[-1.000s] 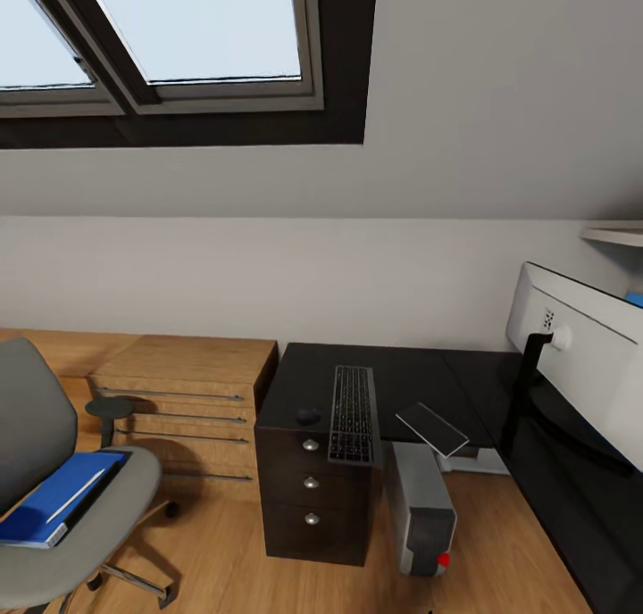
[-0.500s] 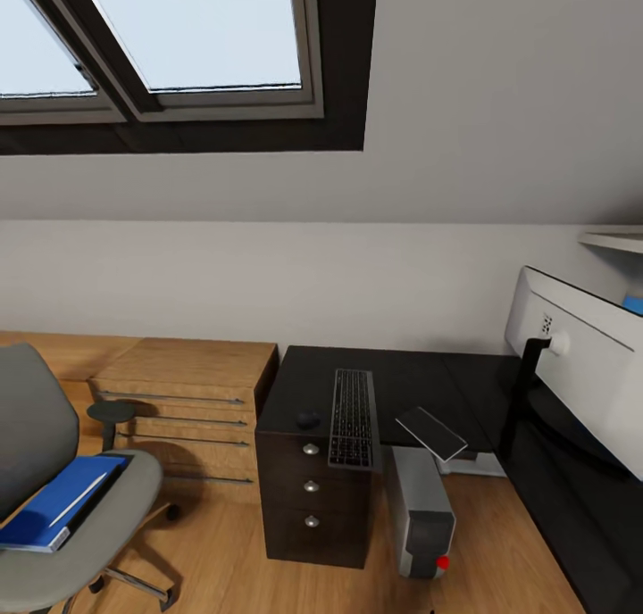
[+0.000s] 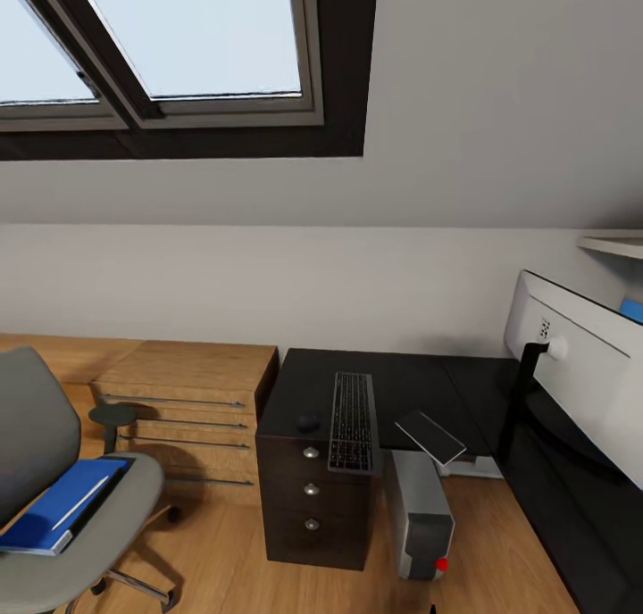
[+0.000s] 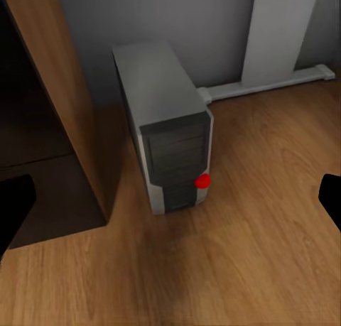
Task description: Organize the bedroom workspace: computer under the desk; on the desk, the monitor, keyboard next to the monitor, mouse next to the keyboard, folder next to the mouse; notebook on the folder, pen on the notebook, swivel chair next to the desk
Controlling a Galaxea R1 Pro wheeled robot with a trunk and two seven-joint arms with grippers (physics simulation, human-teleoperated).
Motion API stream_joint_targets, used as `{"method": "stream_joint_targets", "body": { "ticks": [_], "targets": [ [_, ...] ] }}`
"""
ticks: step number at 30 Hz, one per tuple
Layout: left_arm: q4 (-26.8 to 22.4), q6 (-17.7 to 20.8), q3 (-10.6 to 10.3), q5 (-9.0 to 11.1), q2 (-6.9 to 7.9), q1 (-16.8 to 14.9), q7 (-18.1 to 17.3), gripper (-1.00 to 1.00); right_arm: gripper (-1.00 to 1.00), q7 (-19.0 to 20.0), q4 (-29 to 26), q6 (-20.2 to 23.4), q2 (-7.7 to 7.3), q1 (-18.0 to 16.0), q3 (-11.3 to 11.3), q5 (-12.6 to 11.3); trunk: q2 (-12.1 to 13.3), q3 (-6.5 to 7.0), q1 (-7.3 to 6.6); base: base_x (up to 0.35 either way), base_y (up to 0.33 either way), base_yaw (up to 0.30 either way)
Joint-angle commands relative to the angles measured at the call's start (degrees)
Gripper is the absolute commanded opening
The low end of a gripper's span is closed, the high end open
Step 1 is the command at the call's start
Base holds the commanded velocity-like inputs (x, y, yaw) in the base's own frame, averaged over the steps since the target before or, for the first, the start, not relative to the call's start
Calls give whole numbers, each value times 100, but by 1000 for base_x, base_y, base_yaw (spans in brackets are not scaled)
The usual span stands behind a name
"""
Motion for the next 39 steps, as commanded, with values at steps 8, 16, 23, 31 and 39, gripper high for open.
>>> {"method": "stream_joint_targets", "body": {
  "ticks": [8, 16, 23, 31, 39],
  "targets": [
    [2, -22, -21, 42, 2, -4, 24, 100, 100, -7, 11, -215, 5, -3, -3, -16, 317, 136, -176, 0, 0, 0],
    [2, -22, -21, 42, 2, -4, 26, 100, 100, -2, 15, -251, 7, -3, -3, -16, 638, 280, -351, 0, 0, 0],
    [2, -22, -21, 42, 2, -4, 27, 100, 100, 1, 23, -256, 28, -3, -2, -15, 918, 405, -505, 0, 0, 0],
    [13, -11, -23, 42, 4, -4, 26, 100, 100, -16, 19, -256, 33, -3, 2, -20, 1239, 549, -681, 0, 0, 0],
    [204, -11, -90, 29, -231, -6, 26, 100, 100, -2, -41, -252, 10, -6, 27, -2, 1560, 693, -857, 0, 0, 0]
  ]
}}
